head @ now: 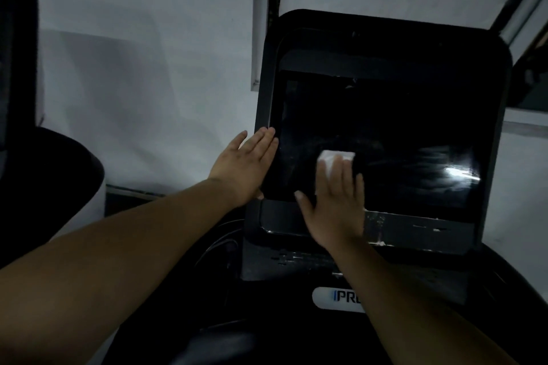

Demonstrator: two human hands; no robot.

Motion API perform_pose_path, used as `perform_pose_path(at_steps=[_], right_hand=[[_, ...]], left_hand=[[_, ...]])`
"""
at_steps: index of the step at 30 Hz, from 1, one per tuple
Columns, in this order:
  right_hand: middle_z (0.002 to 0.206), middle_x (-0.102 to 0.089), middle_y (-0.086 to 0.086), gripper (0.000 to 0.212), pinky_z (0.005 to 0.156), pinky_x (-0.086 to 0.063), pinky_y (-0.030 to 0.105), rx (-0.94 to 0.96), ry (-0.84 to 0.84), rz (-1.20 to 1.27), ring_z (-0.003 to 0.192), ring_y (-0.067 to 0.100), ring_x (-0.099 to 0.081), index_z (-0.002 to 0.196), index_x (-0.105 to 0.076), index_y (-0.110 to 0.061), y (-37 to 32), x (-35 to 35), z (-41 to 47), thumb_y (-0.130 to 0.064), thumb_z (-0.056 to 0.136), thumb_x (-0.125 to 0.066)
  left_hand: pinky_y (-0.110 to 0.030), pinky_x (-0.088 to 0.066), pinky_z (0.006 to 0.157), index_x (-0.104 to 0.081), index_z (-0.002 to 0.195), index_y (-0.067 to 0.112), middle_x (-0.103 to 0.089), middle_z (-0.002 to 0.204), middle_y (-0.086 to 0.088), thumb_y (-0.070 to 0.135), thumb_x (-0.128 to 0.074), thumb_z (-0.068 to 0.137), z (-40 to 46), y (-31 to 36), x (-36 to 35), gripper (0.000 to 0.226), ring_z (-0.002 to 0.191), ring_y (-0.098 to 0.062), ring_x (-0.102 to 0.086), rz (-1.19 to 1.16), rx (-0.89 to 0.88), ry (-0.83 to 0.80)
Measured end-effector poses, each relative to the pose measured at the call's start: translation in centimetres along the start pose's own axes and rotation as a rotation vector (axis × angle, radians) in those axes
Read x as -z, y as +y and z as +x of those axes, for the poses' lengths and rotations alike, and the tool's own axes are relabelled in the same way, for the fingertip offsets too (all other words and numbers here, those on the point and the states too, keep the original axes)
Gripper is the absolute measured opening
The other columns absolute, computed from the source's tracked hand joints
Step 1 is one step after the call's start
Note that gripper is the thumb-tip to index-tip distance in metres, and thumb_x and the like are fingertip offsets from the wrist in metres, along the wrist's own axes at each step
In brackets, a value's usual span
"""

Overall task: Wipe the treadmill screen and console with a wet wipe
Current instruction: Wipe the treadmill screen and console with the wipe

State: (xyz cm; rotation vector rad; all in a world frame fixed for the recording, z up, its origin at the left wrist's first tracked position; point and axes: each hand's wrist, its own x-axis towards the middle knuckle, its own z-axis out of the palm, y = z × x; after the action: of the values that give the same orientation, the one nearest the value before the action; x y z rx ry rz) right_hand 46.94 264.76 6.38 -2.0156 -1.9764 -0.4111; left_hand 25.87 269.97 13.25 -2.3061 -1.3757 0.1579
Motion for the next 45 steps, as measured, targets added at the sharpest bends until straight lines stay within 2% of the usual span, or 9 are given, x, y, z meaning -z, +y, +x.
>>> perform_pose_path(at_steps=[4, 10, 15, 20, 25, 32, 40, 42, 45], right_hand=[[0.171, -0.003, 0.015, 0.080, 0.126, -0.004, 0.055, 0.243, -0.030, -0.087, 0.158, 0.029, 0.007, 0.164, -0.010, -0.021, 0.3, -0.2, -0.5, -0.070, 0.101, -0.018], [0.171, -0.004, 0.017, 0.078, 0.127, 0.000, 0.053, -0.139, 0.017, -0.005, 0.158, 0.031, 0.007, 0.164, -0.006, -0.020, 1.4, 1.3, 2.8, -0.066, 0.102, -0.019], [0.172, 0.002, 0.014, 0.074, 0.127, 0.003, 0.050, 0.172, -0.026, -0.034, 0.158, 0.028, 0.011, 0.163, -0.010, -0.025, -1.6, 2.2, 4.2, -0.064, 0.101, -0.018], [0.172, 0.003, 0.013, 0.074, 0.127, 0.005, 0.049, 0.089, -0.027, -0.058, 0.158, 0.027, 0.011, 0.163, -0.009, -0.025, 0.0, 3.2, 5.8, -0.064, 0.101, -0.021], [0.173, -0.002, 0.010, 0.074, 0.127, 0.006, 0.048, 0.413, -0.068, -0.129, 0.158, 0.023, 0.008, 0.163, -0.012, -0.025, -2.1, 4.6, 8.4, -0.063, 0.101, -0.026], [0.173, 0.004, 0.005, 0.074, 0.126, 0.010, 0.048, 0.434, -0.094, -0.156, 0.158, 0.018, 0.012, 0.163, -0.006, -0.026, -2.3, 8.1, 15.4, -0.049, 0.098, -0.033], [0.169, -0.021, 0.014, 0.083, 0.125, -0.014, 0.056, 0.695, -0.105, -0.169, 0.158, 0.029, -0.008, 0.160, -0.030, -0.012, 0.0, 2.7, 2.9, -0.043, 0.084, -0.041], [0.169, -0.021, 0.014, 0.081, 0.126, -0.010, 0.056, 0.745, -0.090, -0.212, 0.158, 0.028, -0.009, 0.160, -0.029, -0.012, 0.5, 3.0, 3.9, -0.044, 0.085, -0.035], [0.169, -0.021, 0.012, 0.081, 0.127, 0.000, 0.052, 0.595, -0.030, -0.208, 0.159, 0.025, -0.007, 0.161, -0.026, -0.015, -0.3, 5.1, 7.9, -0.046, 0.086, -0.028]], left_hand=[[-0.048, 0.000, 0.126, 0.016, 0.158, 0.006, 0.020, 0.167, -0.016, 0.061, -0.065, 0.087, 0.0, 0.0, -0.2, 0.121, 0.156, -0.027, 0.014, -0.006, 0.000, 0.008], [-0.047, 0.001, 0.127, 0.016, 0.158, 0.007, 0.021, 0.167, -0.016, 0.062, -0.068, 0.084, 0.3, -0.1, -0.7, 0.125, 0.156, -0.027, 0.014, -0.036, -0.002, 0.026], [-0.047, 0.000, 0.127, 0.020, 0.157, 0.006, 0.022, 0.167, -0.016, 0.063, -0.071, 0.080, 0.3, -0.4, -0.7, 0.132, 0.156, -0.025, 0.013, -0.070, 0.011, 0.047], [-0.047, 0.002, 0.127, 0.019, 0.157, 0.006, 0.021, 0.167, -0.015, 0.062, -0.072, 0.080, 0.2, -0.4, -0.7, 0.131, 0.156, -0.025, 0.012, -0.092, 0.015, 0.055], [-0.046, -0.001, 0.127, 0.017, 0.157, 0.006, 0.019, 0.167, -0.016, 0.056, -0.071, 0.083, 0.4, -0.4, -0.9, 0.126, 0.156, -0.026, 0.011, -0.112, 0.003, 0.057], [-0.045, 0.002, 0.127, 0.026, 0.154, 0.006, 0.023, 0.166, -0.014, 0.060, -0.067, 0.085, 0.2, -0.5, -1.1, 0.128, 0.155, -0.024, 0.015, -0.126, -0.003, 0.062], [-0.044, 0.003, 0.126, 0.024, 0.156, 0.008, 0.025, 0.166, -0.013, 0.058, -0.069, 0.083, 0.4, -0.4, -0.9, 0.128, 0.155, -0.022, 0.019, -0.159, -0.018, 0.065], [-0.043, 0.003, 0.126, 0.024, 0.156, 0.008, 0.024, 0.166, -0.013, 0.057, -0.069, 0.084, 0.4, -0.3, -0.9, 0.127, 0.155, -0.023, 0.018, -0.168, -0.021, 0.063], [-0.043, 0.000, 0.127, 0.023, 0.156, 0.008, 0.022, 0.167, -0.013, 0.055, -0.069, 0.085, 0.1, -0.5, -1.0, 0.126, 0.155, -0.023, 0.015, -0.180, -0.013, 0.083]])
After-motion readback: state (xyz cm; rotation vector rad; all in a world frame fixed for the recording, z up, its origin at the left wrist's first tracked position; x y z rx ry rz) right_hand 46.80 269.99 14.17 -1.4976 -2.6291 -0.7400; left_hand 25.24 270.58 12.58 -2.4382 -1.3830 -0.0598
